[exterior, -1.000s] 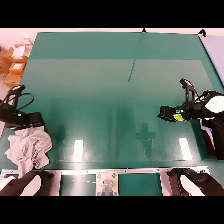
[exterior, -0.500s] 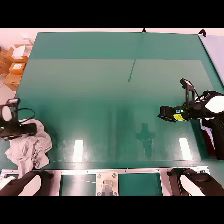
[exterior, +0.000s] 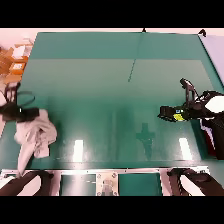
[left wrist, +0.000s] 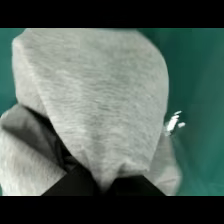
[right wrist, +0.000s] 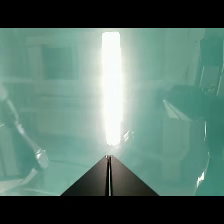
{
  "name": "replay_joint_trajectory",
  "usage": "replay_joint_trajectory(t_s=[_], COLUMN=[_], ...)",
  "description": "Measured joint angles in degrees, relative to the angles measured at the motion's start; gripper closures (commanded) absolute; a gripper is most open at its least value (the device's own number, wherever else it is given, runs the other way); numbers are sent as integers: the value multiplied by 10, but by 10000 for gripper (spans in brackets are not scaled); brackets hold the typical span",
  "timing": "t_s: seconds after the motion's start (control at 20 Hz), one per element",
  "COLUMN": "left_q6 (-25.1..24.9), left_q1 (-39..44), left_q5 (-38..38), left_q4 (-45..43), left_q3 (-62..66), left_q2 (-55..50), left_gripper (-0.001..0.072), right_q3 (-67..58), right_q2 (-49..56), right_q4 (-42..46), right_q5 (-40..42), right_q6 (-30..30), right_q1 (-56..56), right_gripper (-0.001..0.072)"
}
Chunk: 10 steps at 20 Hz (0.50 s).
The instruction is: Fold the shirts.
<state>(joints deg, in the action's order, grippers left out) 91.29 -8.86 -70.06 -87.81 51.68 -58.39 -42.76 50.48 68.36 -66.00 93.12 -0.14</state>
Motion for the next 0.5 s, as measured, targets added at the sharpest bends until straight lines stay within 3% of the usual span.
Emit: replay_joint_trajectory(t_s=[0.15, 0.45, 0.5], left_q6=[-17, -45, -53], left_q1=[91, 319, 351], left_q5=[-9, 113, 133], left_q4=[89, 212, 228], left_q3=[99, 166, 170], left_q2=[0, -64, -92], left_gripper=[687, 683, 471], right_q3=[0, 0, 0], right_q2=[0, 0, 0], right_q4=[0, 0, 0], right_q5=[0, 2, 2], right_q6=[0, 0, 0], right_q1=[0, 0, 0], right_gripper=[699, 699, 693])
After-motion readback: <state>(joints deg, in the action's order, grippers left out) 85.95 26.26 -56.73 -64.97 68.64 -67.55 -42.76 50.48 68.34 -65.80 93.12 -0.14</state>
